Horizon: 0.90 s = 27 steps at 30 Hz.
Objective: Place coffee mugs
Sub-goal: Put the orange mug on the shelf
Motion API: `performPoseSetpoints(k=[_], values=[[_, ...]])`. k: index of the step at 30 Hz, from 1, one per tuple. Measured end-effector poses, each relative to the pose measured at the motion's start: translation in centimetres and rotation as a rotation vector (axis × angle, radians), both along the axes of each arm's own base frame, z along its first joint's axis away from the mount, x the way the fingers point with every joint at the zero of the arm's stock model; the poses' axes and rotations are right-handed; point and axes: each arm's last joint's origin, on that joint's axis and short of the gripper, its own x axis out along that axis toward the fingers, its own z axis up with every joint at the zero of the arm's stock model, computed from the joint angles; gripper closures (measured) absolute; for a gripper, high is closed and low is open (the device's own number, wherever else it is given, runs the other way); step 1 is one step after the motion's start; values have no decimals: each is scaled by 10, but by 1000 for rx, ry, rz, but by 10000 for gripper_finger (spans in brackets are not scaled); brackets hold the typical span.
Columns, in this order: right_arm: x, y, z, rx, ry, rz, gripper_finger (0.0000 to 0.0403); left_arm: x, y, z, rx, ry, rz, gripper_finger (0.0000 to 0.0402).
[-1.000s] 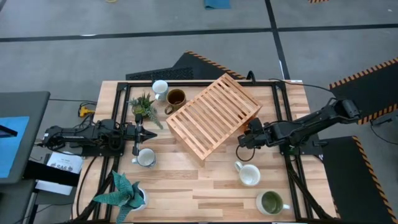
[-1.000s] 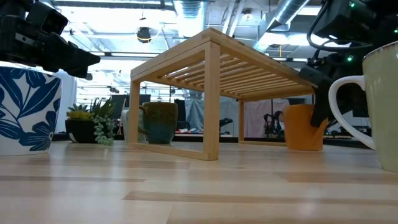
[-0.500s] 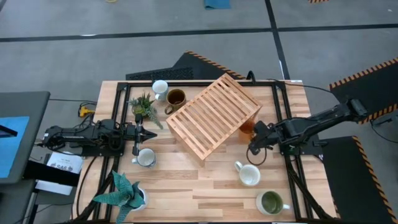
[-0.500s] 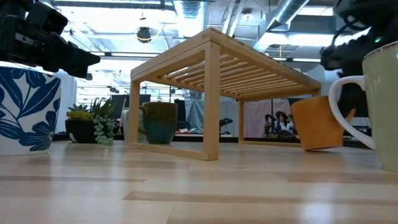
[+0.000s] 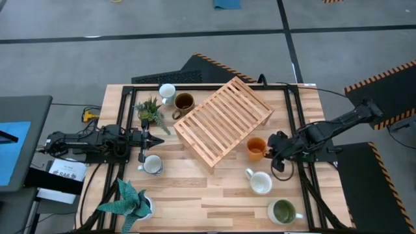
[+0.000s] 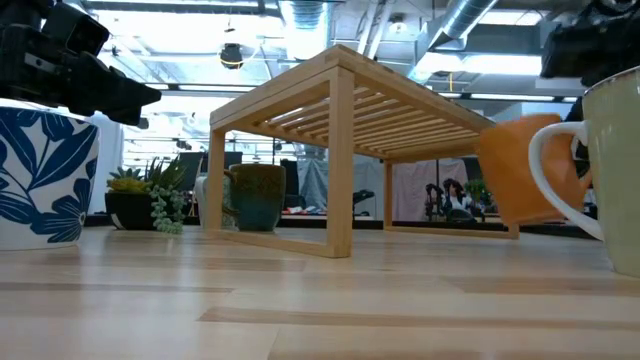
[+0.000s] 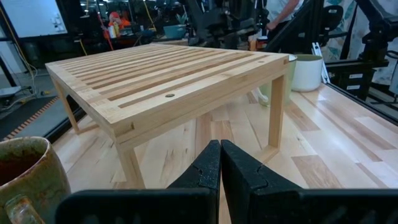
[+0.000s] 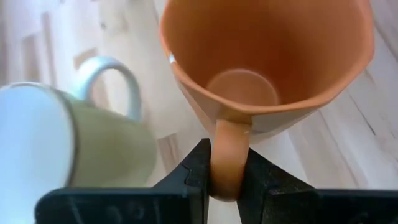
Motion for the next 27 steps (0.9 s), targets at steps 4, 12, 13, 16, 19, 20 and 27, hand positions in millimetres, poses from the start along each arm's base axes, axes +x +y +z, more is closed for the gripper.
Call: performPoseSetpoints(k=[4, 12, 13, 16, 19, 20, 27], values=[[-8, -1, 8, -6, -70, 37, 331, 0, 0, 0, 0, 0, 0, 401], [-16, 7, 30, 96, -299, 205, 331, 0, 0, 0, 0, 0, 0, 401], [-17, 8, 33, 110, -331, 219, 331, 0, 0, 0, 0, 0, 0, 401], [-17, 11, 43, 106, -443, 259, 331, 0, 0, 0, 0, 0, 0, 401], [-12, 10, 57, 47, -595, 273, 331, 0, 0, 0, 0, 0, 0, 401], [-10, 9, 63, 21, -639, 277, 331, 0, 0, 0, 0, 0, 0, 402], [14, -7, 123, -235, -779, 192, 331, 0, 0, 0, 0, 0, 0, 401]])
